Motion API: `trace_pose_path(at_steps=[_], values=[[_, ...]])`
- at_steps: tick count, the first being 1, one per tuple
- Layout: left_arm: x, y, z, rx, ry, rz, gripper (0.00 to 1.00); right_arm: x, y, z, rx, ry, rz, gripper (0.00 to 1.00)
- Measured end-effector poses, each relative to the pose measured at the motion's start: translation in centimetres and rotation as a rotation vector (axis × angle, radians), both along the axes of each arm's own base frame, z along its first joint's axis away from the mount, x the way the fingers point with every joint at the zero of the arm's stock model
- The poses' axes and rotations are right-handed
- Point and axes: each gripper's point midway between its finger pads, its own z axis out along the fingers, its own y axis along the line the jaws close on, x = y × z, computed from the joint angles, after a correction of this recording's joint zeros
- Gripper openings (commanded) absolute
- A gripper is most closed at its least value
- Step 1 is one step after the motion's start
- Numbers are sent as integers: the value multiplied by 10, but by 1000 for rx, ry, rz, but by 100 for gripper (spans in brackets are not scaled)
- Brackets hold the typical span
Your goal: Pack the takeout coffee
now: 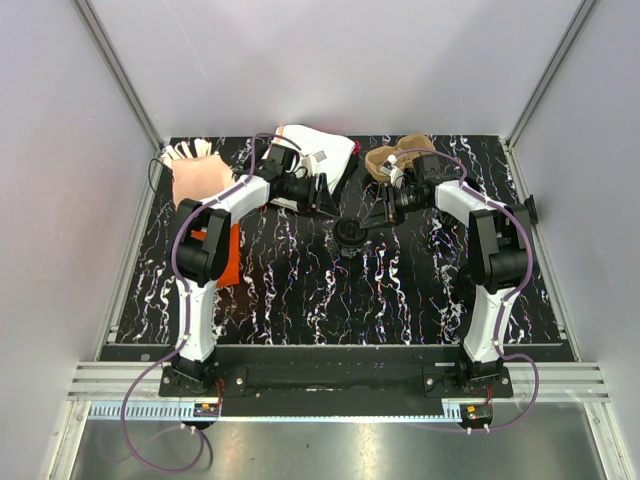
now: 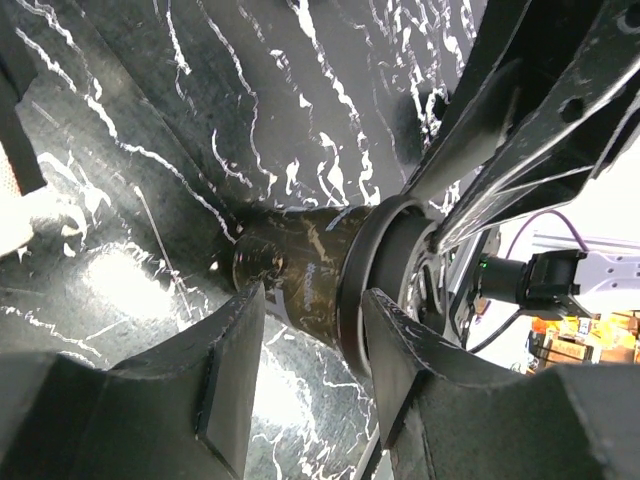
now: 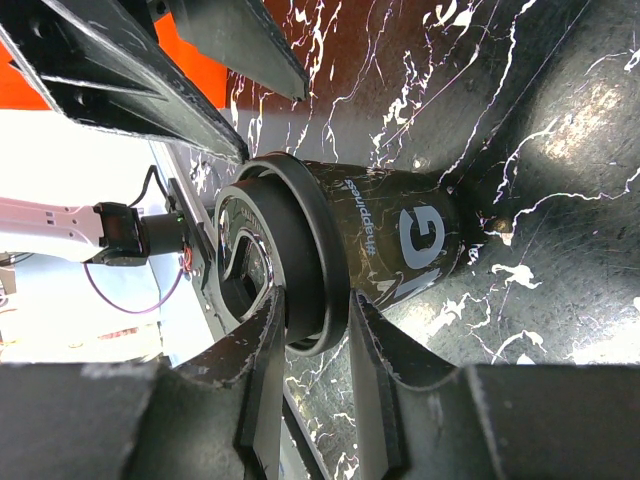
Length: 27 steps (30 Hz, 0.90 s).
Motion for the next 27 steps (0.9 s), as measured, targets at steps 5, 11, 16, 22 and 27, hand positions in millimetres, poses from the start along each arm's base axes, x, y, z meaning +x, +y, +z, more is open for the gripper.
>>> trace_pose_path(at_steps=[5,11,16,22,27], values=[[1,-2,4,-22,-4,-6,47,0,0,0,0,0,0,14],[-5,-6,3,-20,-8,-30,45,0,0,0,-1,-3,1,15],[-10,-5,-2,3,-24,-54,43,-1,0,-1,-3,0,4,14],[-13,-4,-5,23,-37,-72,40,-2,0,-1,-5,-10,12,14],[-14,-5,-5,51,-71,-82,34,-1,1,-1,-16,-23,14,14]])
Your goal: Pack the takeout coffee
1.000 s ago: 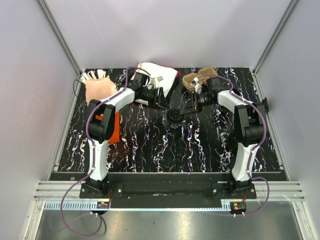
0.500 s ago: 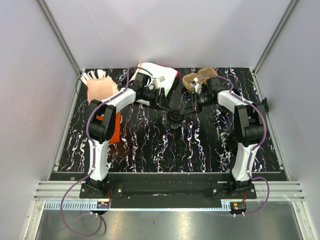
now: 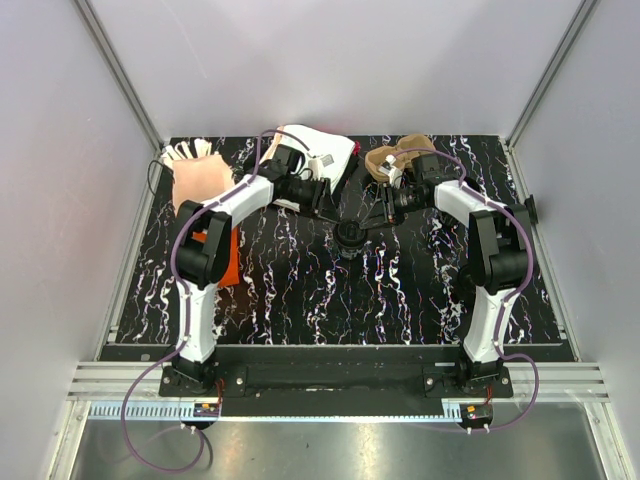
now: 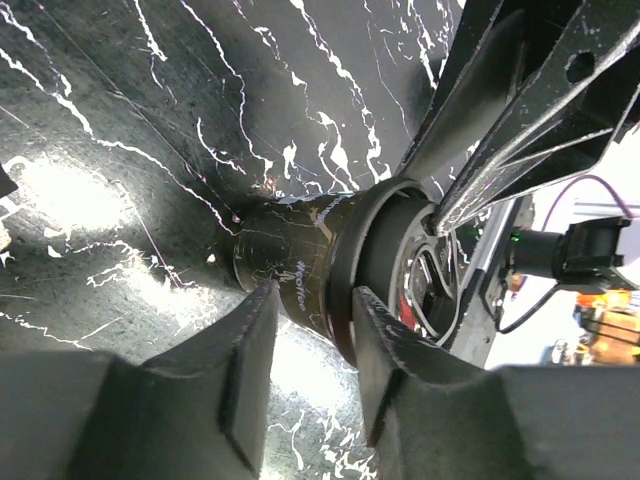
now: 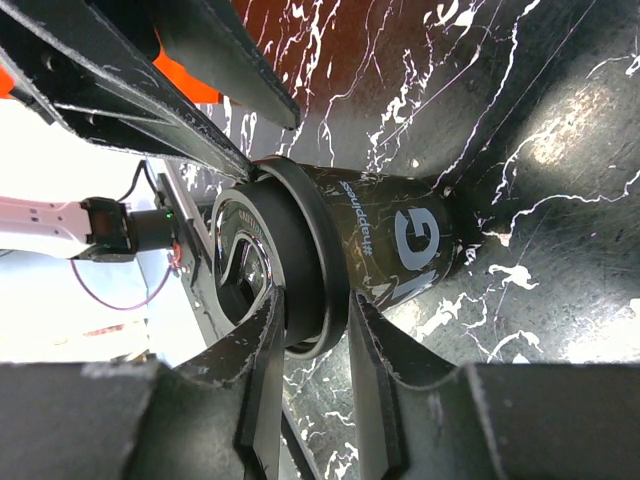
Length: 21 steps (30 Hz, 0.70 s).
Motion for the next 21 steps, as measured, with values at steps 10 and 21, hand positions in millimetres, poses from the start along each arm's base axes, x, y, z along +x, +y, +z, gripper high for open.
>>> trace_pose_path(at_steps=[10,21], values=[[-6,-7,3,61,-83,-37,19,-4,-1,0,-35,-47,1,14],[-12,-9,-5,128,-76,-73,12,-5,-1,1,-65,-100,2,13]])
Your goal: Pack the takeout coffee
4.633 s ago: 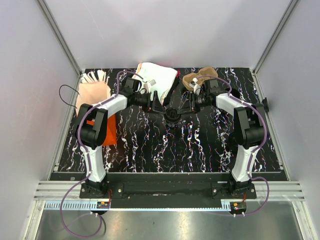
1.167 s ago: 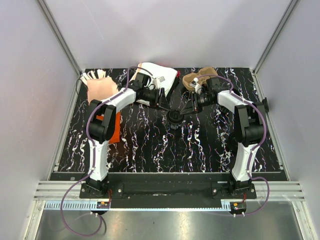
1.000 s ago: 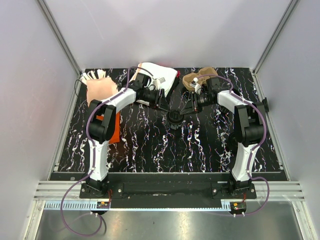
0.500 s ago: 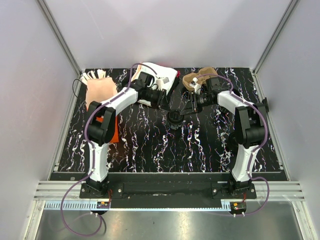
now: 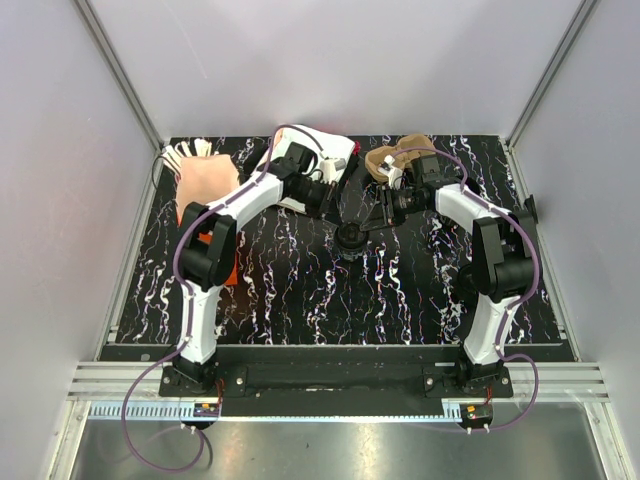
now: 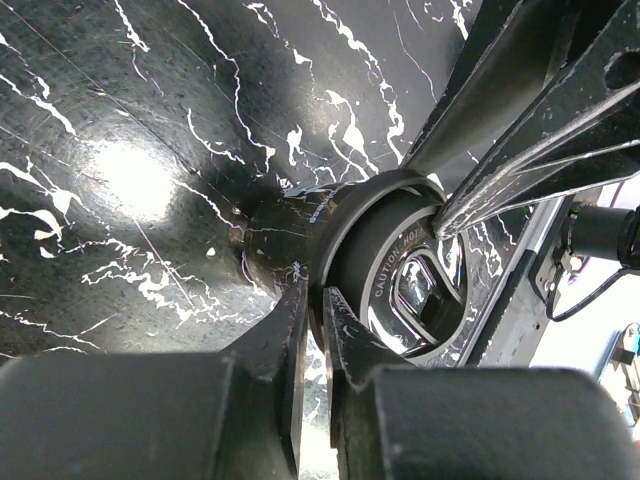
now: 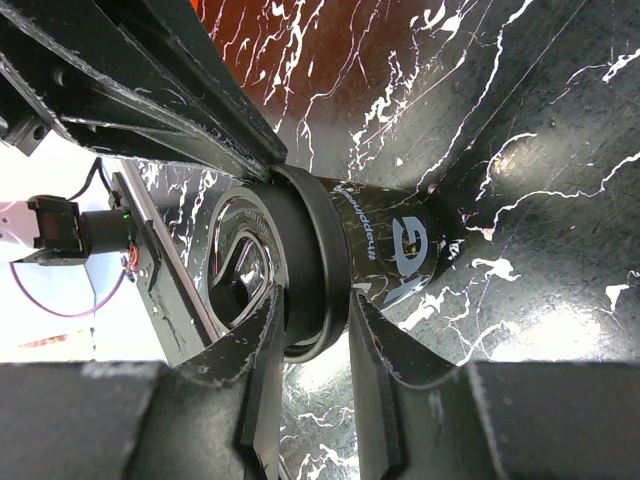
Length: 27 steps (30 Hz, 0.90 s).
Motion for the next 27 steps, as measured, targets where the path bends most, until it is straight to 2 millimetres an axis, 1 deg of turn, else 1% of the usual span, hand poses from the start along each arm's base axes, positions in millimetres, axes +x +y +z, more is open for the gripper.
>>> trace_pose_path(at_steps=[3,4,7,11,14,21,27], values=[[0,0,0,9,2,-3,20,0,0,0,-6,-8,1,14],[0,0,0,11,2,-2,34,0,0,0,-7,-9,2,13],[2,3,-3,33,-12,4,51,-1,0,0,-9,-11,4,13],[7,10,-6,66,-10,25,63,-2,0,0,-9,-15,8,13],[9,14,-6,84,0,32,66,-2,0,0,-9,-16,9,13],[10,22,-5,87,39,57,68,-4,5,0,-7,-23,21,13],[21,24,5,19,49,117,69,-4,7,1,-3,-33,25,13]])
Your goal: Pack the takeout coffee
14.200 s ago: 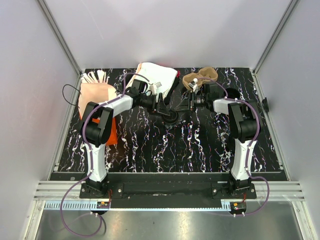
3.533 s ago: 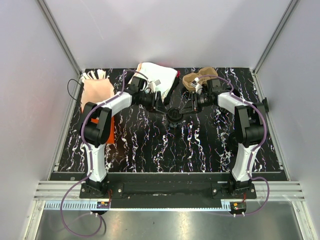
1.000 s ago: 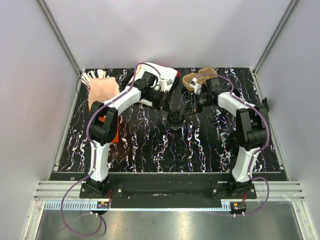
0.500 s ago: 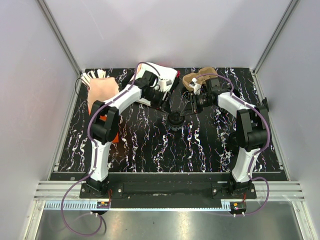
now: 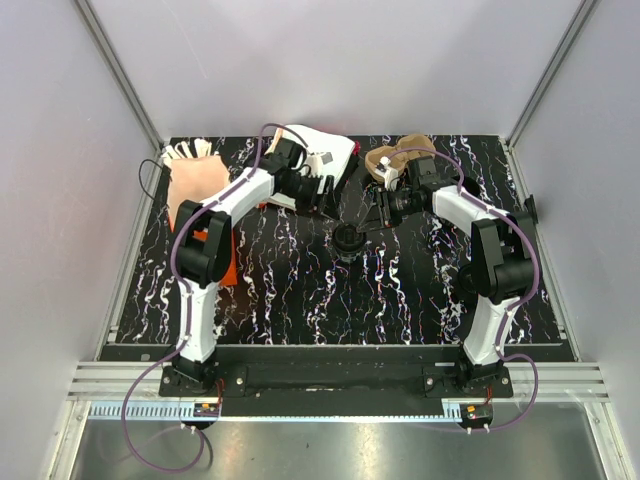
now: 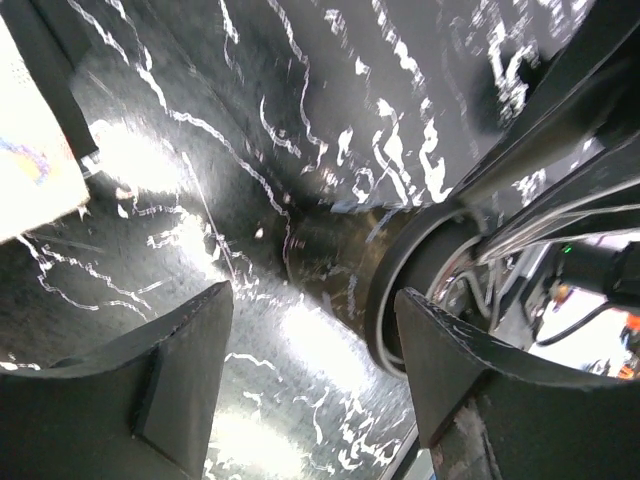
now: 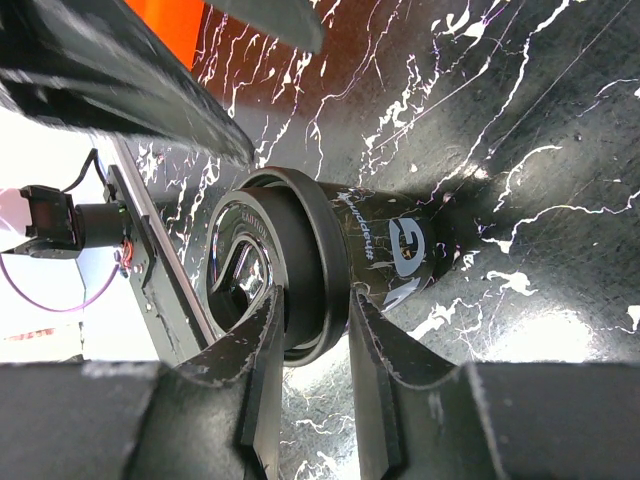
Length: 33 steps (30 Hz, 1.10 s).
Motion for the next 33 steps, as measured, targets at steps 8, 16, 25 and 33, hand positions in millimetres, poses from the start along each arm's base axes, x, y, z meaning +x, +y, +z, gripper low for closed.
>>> trace_pose_path(at_steps=[8,16,25,33], values=[[6,-6,19,-92,-11,22,70,0,1,0,3,-6,-4,13],[-33,-15,17,-95,27,-46,70,0,0,0,1,-5,-16,13],[-54,-24,2,-57,46,-89,64,0,0,0,3,-3,-21,13],[-54,-22,0,-40,47,-83,54,-1,1,1,3,-4,-23,15]])
